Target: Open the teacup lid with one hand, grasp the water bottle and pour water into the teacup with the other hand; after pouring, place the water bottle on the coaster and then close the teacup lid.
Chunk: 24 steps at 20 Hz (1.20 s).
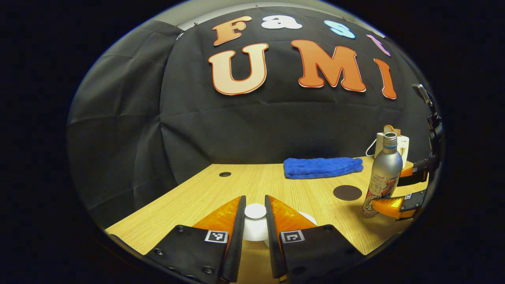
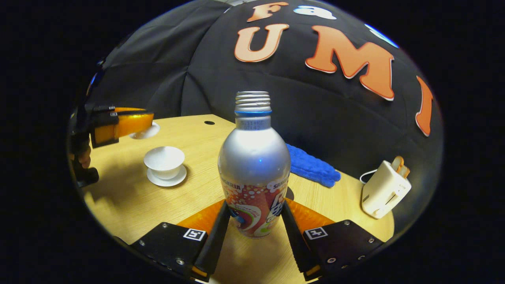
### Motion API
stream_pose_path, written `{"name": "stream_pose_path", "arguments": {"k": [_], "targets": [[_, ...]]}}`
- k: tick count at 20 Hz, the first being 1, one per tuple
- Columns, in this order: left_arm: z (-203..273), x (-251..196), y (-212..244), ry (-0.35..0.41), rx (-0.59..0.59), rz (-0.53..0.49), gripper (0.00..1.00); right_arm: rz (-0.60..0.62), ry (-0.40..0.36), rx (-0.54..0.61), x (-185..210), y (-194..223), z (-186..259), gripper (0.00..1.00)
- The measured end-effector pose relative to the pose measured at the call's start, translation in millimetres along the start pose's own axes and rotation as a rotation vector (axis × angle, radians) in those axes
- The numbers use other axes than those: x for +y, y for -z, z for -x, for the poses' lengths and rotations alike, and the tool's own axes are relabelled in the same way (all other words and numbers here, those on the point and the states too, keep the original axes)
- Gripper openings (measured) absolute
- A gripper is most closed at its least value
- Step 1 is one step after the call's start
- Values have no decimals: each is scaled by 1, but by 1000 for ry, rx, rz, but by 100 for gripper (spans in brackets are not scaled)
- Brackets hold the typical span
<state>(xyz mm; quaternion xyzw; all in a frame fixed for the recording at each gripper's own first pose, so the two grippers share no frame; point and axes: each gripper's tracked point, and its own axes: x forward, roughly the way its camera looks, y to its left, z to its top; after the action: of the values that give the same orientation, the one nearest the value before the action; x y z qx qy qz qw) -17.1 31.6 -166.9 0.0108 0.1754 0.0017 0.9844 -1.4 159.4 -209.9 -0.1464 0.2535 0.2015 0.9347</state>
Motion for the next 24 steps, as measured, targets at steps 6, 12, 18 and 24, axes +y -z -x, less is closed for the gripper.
{"name": "stream_pose_path", "arguments": {"k": [6,12,18,24], "targets": [[7,24,-4,-28,-13,5,34,205,92,-3,-11,-17,-12,74],[12,48,1,-66,-3,12,34,382,177,-34,-22,-41,-21,74],[14,64,10,-82,7,29,35,601,194,-93,-9,-56,-26,74],[16,73,18,-92,19,40,31,782,233,-128,-1,-64,-22,74]]}}
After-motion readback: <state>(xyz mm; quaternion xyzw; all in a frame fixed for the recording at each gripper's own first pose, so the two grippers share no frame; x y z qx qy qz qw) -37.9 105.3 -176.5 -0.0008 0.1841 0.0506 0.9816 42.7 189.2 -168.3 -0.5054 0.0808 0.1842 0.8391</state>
